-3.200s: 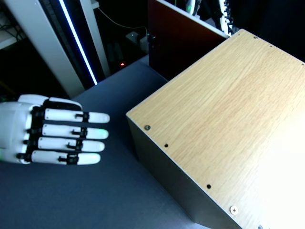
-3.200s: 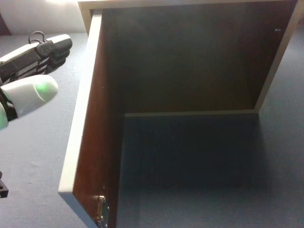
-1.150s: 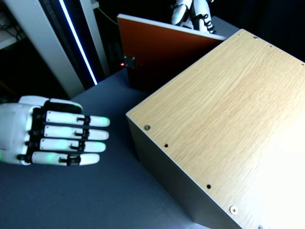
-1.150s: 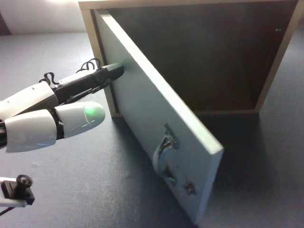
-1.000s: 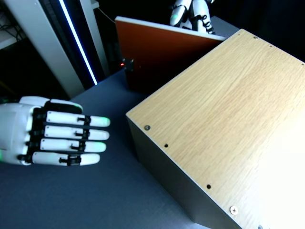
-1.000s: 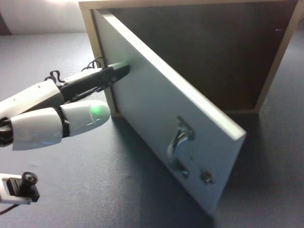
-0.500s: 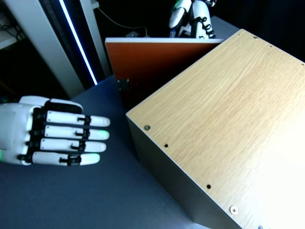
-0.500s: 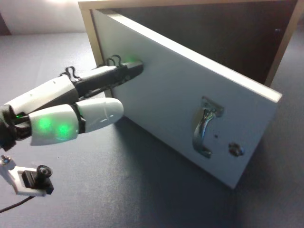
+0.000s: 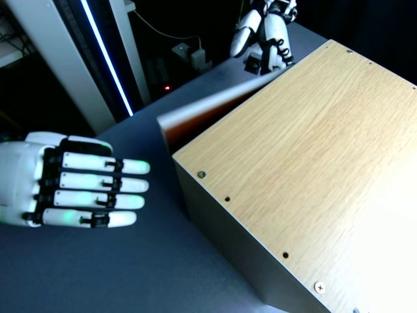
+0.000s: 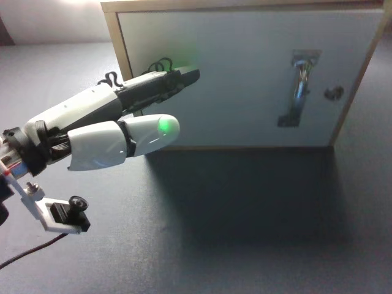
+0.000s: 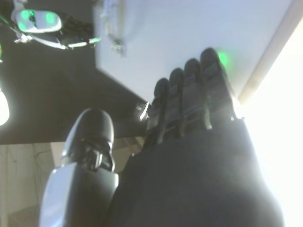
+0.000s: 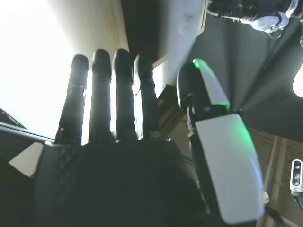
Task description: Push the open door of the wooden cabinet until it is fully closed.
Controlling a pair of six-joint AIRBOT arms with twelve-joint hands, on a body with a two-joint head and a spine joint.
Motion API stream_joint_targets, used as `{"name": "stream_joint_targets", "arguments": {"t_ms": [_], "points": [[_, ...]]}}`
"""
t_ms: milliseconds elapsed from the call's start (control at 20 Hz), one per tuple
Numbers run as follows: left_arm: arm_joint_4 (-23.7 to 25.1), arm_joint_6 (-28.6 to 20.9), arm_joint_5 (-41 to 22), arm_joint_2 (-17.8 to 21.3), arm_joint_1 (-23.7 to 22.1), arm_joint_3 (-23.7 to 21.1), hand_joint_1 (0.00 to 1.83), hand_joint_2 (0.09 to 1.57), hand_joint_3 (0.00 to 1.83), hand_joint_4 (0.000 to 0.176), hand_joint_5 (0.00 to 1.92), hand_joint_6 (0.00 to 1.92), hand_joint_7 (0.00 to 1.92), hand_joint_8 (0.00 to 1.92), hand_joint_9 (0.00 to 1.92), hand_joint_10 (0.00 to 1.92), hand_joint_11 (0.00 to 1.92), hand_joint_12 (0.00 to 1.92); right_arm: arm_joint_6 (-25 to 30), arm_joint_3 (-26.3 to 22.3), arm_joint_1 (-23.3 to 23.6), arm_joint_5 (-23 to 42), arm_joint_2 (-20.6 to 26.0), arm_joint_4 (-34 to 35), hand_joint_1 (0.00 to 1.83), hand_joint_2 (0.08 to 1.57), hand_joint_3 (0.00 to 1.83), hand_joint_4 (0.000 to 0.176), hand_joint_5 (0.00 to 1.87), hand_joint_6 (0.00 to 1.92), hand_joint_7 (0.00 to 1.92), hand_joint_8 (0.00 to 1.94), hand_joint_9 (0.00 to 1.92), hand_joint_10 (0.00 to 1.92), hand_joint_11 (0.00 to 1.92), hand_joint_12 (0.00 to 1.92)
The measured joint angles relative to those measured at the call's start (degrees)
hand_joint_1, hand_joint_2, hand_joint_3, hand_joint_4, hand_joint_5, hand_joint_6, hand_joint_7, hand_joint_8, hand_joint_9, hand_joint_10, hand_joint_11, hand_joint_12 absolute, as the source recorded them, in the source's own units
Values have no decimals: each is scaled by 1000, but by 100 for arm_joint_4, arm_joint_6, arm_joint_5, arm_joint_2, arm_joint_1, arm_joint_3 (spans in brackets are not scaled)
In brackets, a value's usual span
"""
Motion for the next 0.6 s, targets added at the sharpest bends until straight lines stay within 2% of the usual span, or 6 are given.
{"name": "stream_joint_targets", "arguments": {"t_ms": [300,550,600], "points": [[-85,11,-44,-24,-17,-20,227,1394,0,0,134,7,133,6,147,6,140,45,0,0,0,0,0,-2,577,1340,0,0,449,0,431,0,376,0,31,694],[-350,7,-680,474,612,-487,285,1410,2,0,143,3,162,3,187,6,183,87,0,-2,0,74,0,-2,602,1345,0,0,451,2,419,0,359,1,20,695],[-481,9,-866,608,769,-566,273,1406,1,0,188,2,189,2,209,2,107,269,0,-15,0,131,2,7,641,1342,0,0,464,5,437,6,374,6,43,703]]}}
